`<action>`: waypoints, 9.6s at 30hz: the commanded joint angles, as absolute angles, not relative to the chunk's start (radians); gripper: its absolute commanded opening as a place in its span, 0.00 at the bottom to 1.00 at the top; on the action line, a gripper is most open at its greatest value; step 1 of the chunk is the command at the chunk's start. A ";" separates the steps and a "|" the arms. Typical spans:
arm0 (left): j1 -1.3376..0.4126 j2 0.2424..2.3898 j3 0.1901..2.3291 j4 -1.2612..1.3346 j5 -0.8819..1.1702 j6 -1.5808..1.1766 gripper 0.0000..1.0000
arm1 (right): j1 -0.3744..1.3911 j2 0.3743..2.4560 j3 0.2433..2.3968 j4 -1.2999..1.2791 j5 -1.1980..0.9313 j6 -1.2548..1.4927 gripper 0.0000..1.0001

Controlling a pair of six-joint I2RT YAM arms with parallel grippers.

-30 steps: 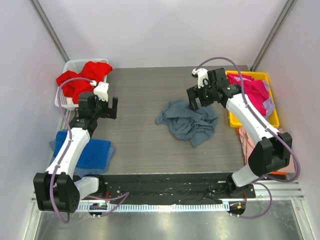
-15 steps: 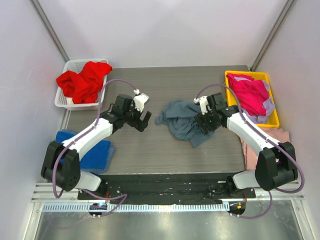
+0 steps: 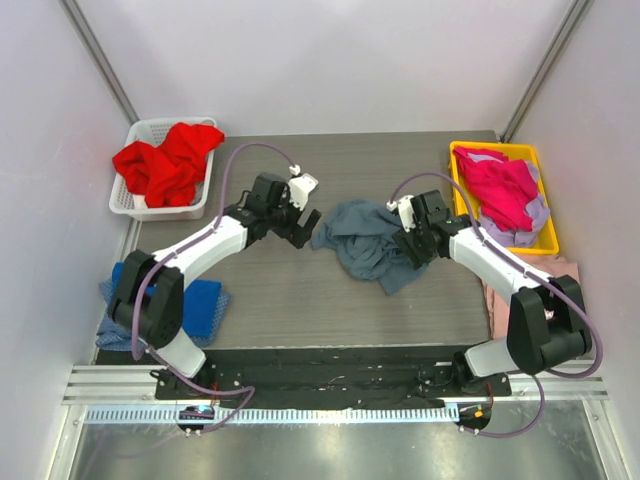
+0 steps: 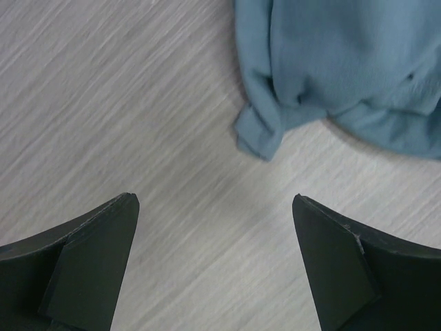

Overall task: Fold and stack the t-shirts
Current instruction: Flatten out the tshirt

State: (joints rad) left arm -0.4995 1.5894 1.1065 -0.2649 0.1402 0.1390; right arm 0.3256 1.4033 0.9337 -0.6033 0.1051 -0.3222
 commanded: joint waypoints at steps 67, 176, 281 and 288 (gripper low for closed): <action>-0.603 1.913 1.181 -0.071 0.098 0.226 0.49 | 0.327 1.462 0.884 -0.466 0.155 -0.316 0.47; -0.479 1.547 1.277 -0.178 -0.098 0.216 0.00 | 0.480 1.402 1.089 -0.647 0.500 -0.388 0.01; -0.296 1.389 1.895 -0.491 -0.310 0.288 0.00 | 0.103 1.304 1.983 -0.653 0.374 -0.405 0.01; -0.304 1.126 1.743 -0.535 -0.166 0.264 0.00 | 0.103 1.111 1.944 -0.727 0.261 -0.348 0.01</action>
State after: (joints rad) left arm -0.2996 1.2003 1.7985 -0.4984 -0.2600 0.2878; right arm 0.1074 1.1820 1.9335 -0.7052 0.3275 -0.3935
